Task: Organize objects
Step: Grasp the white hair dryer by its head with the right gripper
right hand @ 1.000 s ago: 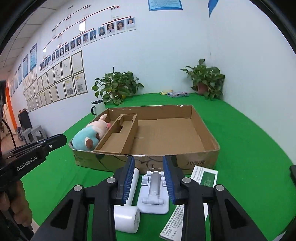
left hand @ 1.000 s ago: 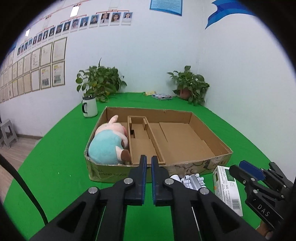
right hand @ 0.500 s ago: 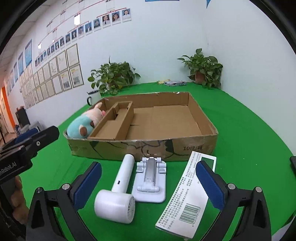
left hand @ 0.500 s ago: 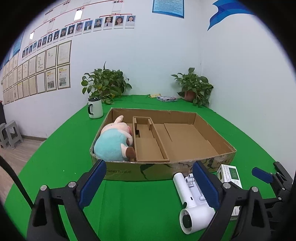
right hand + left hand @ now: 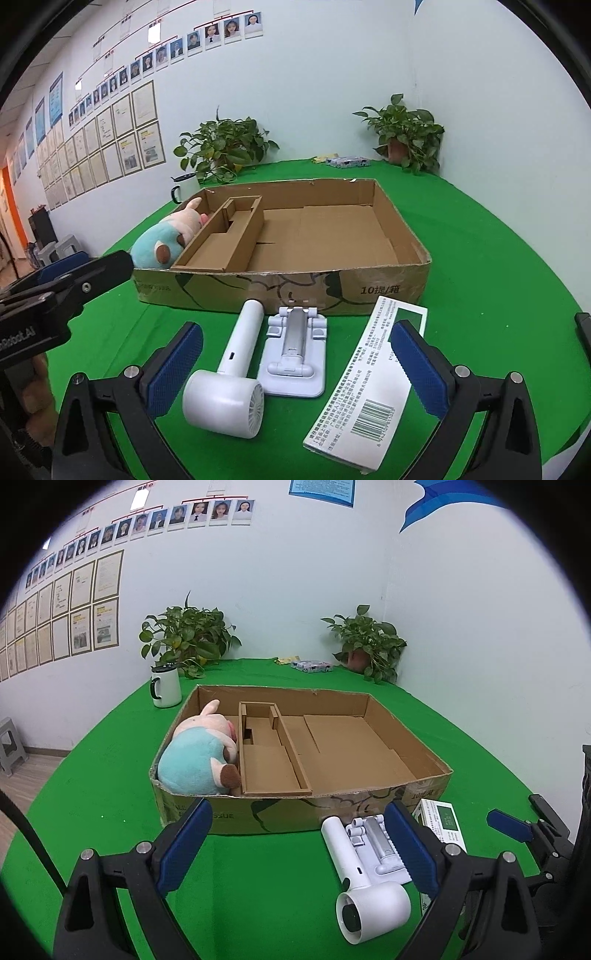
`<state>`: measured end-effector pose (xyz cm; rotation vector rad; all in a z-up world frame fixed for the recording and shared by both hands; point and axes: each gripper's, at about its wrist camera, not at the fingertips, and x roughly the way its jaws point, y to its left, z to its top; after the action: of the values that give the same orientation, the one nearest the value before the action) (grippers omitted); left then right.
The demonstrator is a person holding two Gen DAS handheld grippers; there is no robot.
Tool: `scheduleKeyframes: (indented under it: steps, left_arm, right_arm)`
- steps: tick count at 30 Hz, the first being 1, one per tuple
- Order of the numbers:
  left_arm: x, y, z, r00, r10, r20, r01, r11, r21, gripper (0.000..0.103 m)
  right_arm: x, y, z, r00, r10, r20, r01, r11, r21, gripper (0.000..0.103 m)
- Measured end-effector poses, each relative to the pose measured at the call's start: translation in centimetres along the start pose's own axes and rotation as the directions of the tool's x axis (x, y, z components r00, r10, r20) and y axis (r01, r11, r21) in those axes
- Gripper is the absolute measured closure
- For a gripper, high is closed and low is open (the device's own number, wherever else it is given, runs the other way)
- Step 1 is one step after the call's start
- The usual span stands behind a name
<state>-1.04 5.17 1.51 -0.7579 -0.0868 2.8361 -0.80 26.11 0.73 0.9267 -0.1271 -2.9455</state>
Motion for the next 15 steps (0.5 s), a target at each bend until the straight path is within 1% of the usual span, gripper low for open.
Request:
scheduleKeyframes:
  steps: [1,4,8,13,15]
  left_arm:
    - [0.2,0.0,0.0,1.000,0.008,-0.007,-0.008,1.000,0.003,0.009]
    - [0.3,0.2,0.1,1.000,0.009,-0.012,-0.009,1.000,-0.010,0.009]
    - [-0.1,0.1,0.3,1.000,0.018,0.012,-0.017,1.000,-0.011,0.010]
    - [-0.5,0.3,0.5,0.999,0.023,0.042,-0.023,1.000,-0.010,0.018]
    - [-0.4,0.5,0.6,0.999,0.024,0.037,-0.024,1.000,-0.008,0.018]
  right_arm:
    - [0.0,0.1,-0.1,1.000,0.009,-0.002,-0.009,1.000,0.002,0.001]
    - [-0.2,0.6,-0.3,1.000,0.001,-0.002,-0.001,1.000,-0.012,0.001]
    - [-0.7,1.0,-0.1,1.000,0.001,0.020,-0.001,1.000,-0.013,0.001]
    - [-1.5,1.6,0.1,0.999,-0.002,0.037,0.002,1.000,-0.019,0.001]
    - [-1.7,1.7,0.0,0.999,0.006,0.041,-0.005,1.000,-0.018,0.001]
